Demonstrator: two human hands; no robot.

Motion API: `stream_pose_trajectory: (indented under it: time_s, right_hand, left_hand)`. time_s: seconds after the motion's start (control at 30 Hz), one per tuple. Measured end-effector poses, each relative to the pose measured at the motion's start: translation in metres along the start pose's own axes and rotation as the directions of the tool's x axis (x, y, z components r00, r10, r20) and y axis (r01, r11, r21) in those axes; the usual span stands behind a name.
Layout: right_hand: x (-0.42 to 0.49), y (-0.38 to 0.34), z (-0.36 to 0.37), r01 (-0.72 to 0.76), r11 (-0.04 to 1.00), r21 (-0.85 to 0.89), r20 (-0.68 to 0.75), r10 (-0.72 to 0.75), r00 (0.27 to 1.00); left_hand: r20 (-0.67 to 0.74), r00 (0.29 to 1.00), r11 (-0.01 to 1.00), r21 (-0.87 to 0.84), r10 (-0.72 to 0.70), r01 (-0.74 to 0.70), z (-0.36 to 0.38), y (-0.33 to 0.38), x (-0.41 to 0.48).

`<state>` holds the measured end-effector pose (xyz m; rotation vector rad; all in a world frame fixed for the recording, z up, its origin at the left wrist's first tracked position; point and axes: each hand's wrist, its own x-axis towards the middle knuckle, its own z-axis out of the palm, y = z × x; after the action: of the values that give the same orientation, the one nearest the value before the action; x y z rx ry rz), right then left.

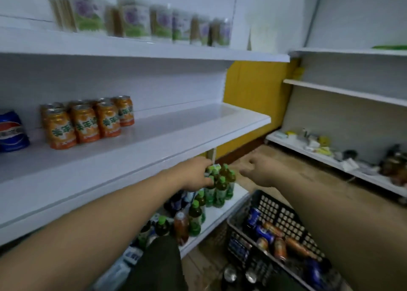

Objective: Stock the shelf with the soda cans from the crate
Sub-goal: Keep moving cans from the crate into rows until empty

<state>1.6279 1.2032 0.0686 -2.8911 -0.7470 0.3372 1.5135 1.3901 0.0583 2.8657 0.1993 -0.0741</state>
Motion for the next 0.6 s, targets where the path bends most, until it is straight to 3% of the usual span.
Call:
stream_pose_trajectory:
  time_s: [0.13, 0.33, 0.6]
  right_hand:
    - [-0.022, 0.081, 0.014, -0.205, 0.977, 0.055, 0.011, 0.205, 0.979]
    - [-0.055, 0.180, 0.050, -0.449, 0.888, 0.097, 0.091, 0.441, 0.893]
    - [-0.035, 0.276, 0.099, -0.605, 0.771, 0.199, 0.208, 0.570, 0.795]
  left_hand:
    - [0.172, 0.972, 0.985, 0.031, 0.161, -0.169, 0.048, 0.066, 0.047]
    - [0.379, 0.879, 0.940, 0.064, 0.288, -0.335, 0.126, 0.132, 0.098]
    - [0.479, 0.823, 0.931, 0.035, 0.304, -0.364, 0.206, 0.155, 0.164]
